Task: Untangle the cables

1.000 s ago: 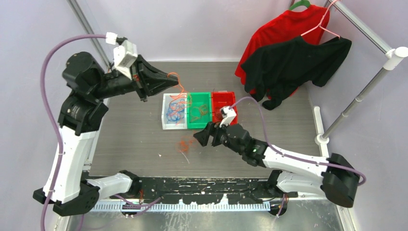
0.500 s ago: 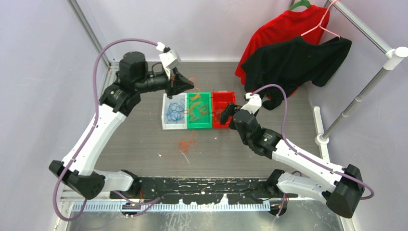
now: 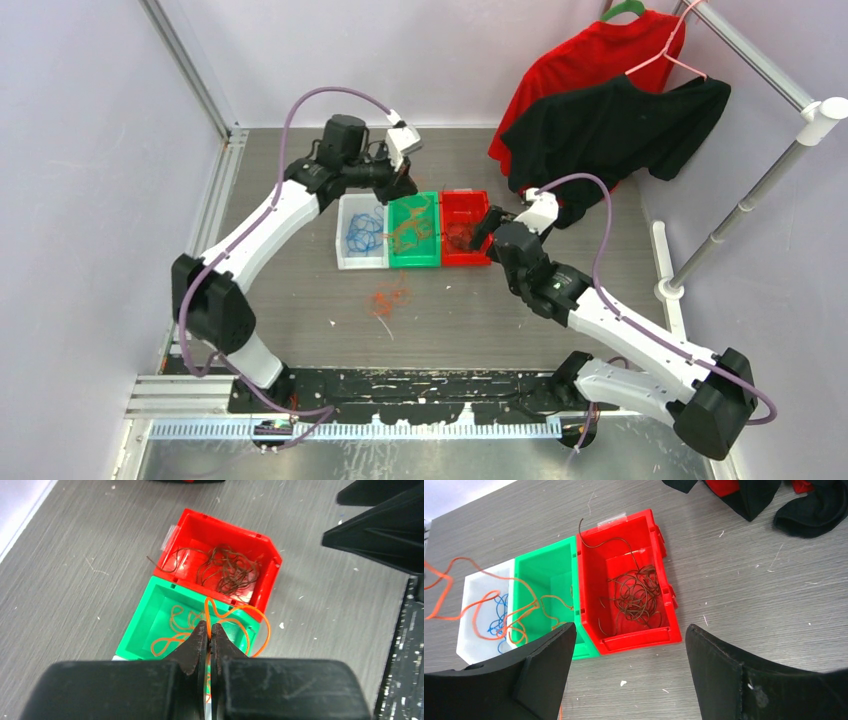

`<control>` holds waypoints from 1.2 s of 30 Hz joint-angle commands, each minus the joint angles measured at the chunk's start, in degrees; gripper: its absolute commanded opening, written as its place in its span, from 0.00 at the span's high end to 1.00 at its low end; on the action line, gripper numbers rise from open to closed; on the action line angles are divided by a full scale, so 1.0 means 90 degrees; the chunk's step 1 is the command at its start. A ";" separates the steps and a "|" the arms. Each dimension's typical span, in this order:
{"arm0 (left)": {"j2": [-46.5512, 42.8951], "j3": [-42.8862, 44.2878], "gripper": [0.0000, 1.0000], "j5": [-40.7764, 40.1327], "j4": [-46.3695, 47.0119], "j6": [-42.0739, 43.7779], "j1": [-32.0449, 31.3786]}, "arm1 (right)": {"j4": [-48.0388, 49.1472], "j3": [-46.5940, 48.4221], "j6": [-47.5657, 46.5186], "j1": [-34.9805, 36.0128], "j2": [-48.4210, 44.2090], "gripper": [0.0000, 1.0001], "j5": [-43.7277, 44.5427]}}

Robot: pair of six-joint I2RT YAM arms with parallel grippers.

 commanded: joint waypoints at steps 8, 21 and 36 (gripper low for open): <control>0.1085 0.0614 1.00 -0.0915 0.0328 0.0686 -0.0144 | 0.0564 -0.0008 0.0223 -0.0354 0.0310 0.15 -0.0183; 0.1831 0.0854 1.00 -0.2601 -0.0904 0.1279 -0.0482 | 0.0516 -0.0024 0.0251 -0.0712 0.0280 0.15 -0.0546; 0.1643 0.0918 0.66 -0.2661 -0.1523 0.1665 -0.0476 | 0.0175 0.0444 0.0085 -0.0720 0.0531 0.15 -0.0927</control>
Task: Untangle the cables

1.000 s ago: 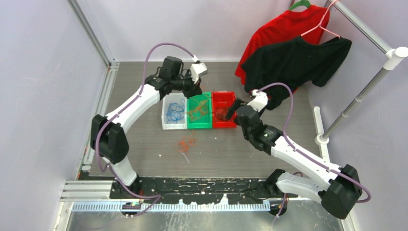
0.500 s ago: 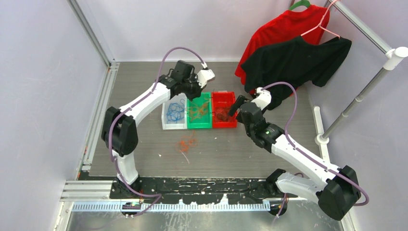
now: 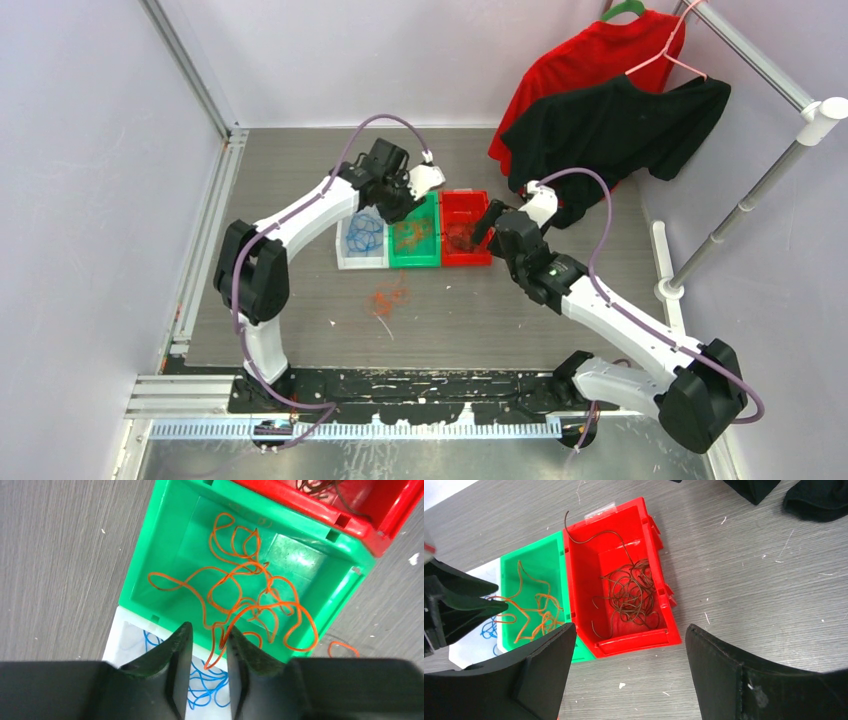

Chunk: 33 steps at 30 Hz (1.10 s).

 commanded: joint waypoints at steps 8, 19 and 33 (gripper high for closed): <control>-0.0263 0.1530 0.17 0.1143 -0.1939 0.0164 0.0401 | -0.0018 0.0650 -0.0228 -0.0026 0.0253 0.16 -0.0682; -0.1271 0.1910 0.00 0.2239 -0.3266 -0.0656 0.1839 | 0.0437 0.1355 -0.0938 0.1921 0.2307 0.15 -0.0983; -0.3361 -0.0170 0.00 0.2896 -0.2835 -0.1599 0.3520 | 0.0104 0.2927 -0.1509 0.2886 0.5454 0.19 -0.1282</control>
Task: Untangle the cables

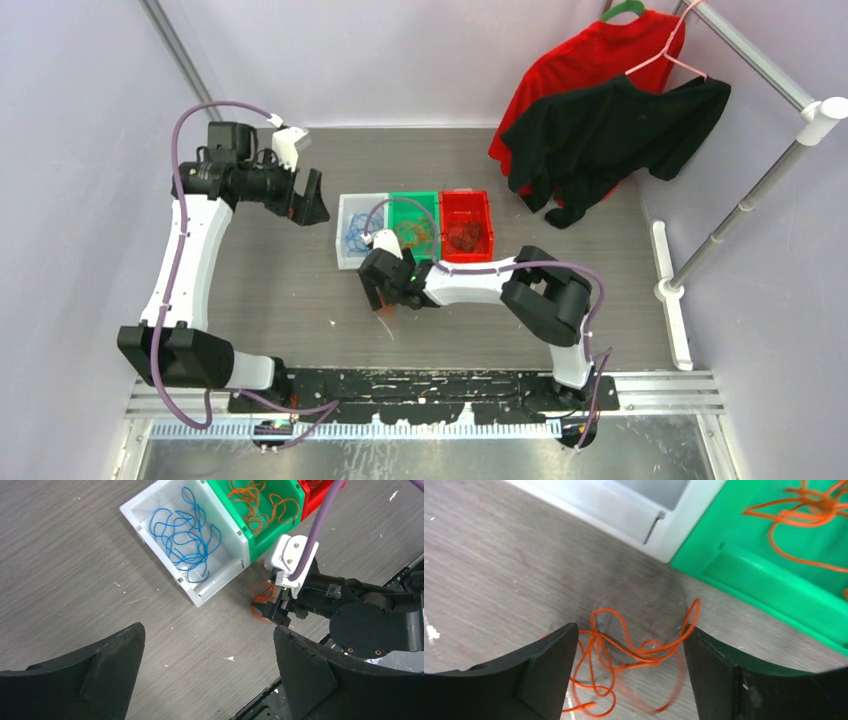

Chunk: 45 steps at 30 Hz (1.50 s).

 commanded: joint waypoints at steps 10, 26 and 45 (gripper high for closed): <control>-0.0621 -0.0516 0.00 0.0313 0.0205 -0.0123 0.0142 | -0.0212 -0.0465 0.0130 0.0077 -0.1129 0.91 0.0024; -0.0518 -0.0411 0.01 -0.0898 0.0122 -0.0578 0.0472 | -0.1259 0.1140 -0.1027 -0.1148 -0.2684 0.99 0.0357; -0.0348 -0.0201 0.01 -0.0771 -0.0003 -0.0769 0.0591 | -0.0926 0.2938 -0.1984 -0.2008 0.0415 0.99 0.1255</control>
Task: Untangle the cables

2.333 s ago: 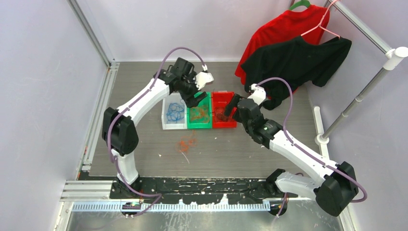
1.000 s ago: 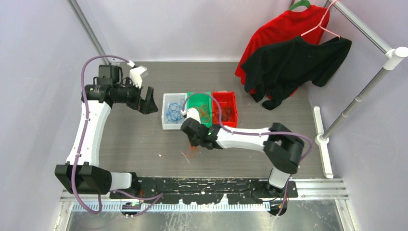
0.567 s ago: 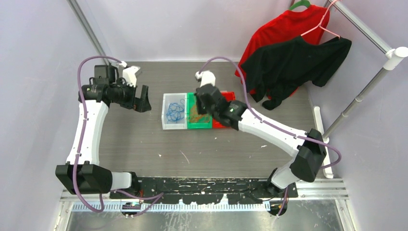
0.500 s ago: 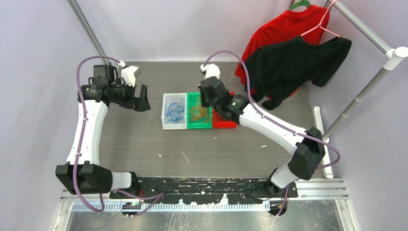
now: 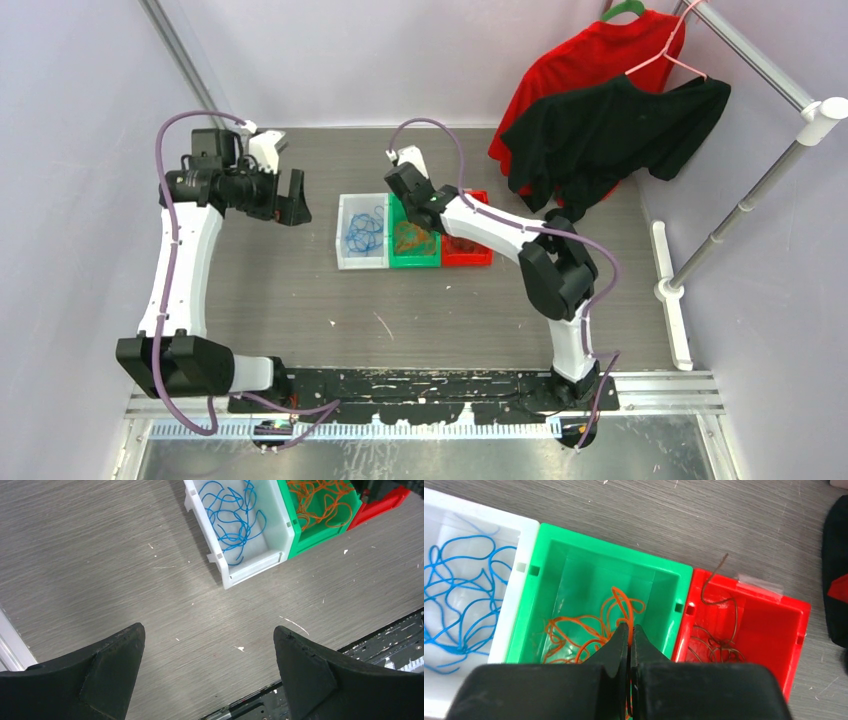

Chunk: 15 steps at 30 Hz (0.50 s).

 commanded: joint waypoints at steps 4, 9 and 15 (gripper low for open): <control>-0.0014 0.0071 0.01 0.0123 0.0173 -0.0185 0.0071 | 0.0287 0.0664 -0.0083 -0.0042 0.0667 0.99 0.0173; 0.0088 0.0054 0.01 0.0290 0.0209 -0.0117 0.0210 | 0.0398 0.0538 0.0075 -0.0041 0.0764 0.73 -0.0034; 0.0174 -0.0148 0.01 0.0235 0.0459 -0.0126 0.0389 | 0.0191 0.0608 0.0153 -0.0033 0.0218 0.15 -0.0162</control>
